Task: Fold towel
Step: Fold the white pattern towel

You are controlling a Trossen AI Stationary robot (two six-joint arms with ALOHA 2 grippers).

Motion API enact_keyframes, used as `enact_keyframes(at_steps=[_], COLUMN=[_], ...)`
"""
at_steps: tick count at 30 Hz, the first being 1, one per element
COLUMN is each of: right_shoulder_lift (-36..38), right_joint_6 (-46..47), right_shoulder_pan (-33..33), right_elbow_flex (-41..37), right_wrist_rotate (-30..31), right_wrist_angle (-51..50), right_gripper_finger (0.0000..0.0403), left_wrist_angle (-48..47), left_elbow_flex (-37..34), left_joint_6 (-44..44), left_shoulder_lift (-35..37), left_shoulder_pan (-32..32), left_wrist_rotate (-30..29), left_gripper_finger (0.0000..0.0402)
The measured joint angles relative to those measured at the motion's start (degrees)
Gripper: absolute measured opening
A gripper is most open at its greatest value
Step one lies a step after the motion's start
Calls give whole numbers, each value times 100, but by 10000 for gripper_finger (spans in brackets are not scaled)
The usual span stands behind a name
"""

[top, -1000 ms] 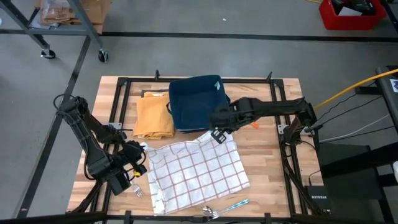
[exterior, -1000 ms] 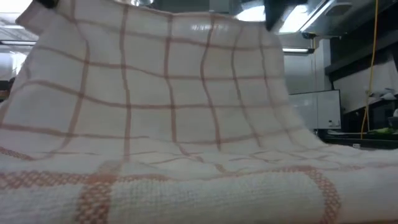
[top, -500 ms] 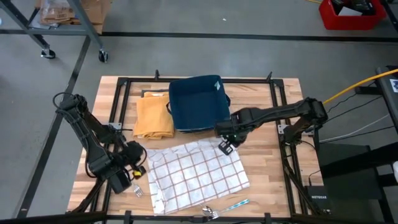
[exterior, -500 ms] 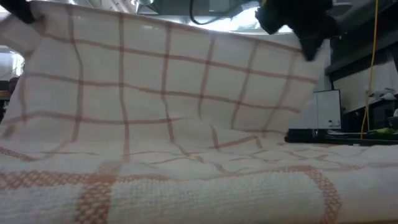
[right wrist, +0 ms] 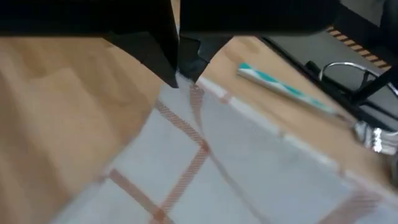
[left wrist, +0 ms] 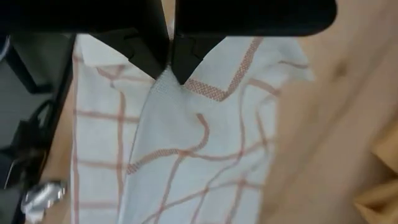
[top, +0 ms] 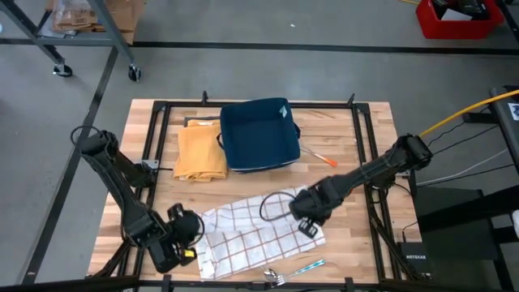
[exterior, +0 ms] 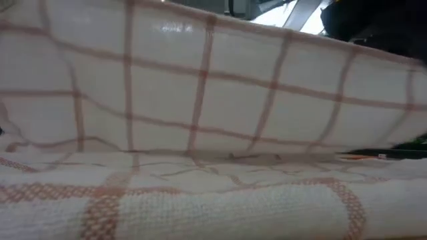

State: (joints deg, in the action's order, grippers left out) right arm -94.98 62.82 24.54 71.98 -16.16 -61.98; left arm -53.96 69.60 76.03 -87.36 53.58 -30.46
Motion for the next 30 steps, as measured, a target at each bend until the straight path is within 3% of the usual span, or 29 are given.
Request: enact_keyframes(at_steps=[12, 21, 30], right_shoulder_lift=[0, 0, 0], right_joint_6=[764, 768, 786], right_shoulder_pan=[1031, 1429, 1407], right_elbow_flex=[-234, -234, -234], right_wrist_rotate=[130, 1096, 1167], right_wrist_angle=[900, 1314, 1303], right_gripper_finger=[1, 13, 60], left_wrist_angle=[1908, 2044, 2344], left_elbow_flex=[0, 0, 2], left_joint_6=[1, 29, 24], left_shoulder_lift=[-1051, -1279, -1465], left_shoulder_pan=[215, 348, 348], left_wrist_rotate=[1001, 1084, 1117], left_gripper_finger=[0, 6, 56])
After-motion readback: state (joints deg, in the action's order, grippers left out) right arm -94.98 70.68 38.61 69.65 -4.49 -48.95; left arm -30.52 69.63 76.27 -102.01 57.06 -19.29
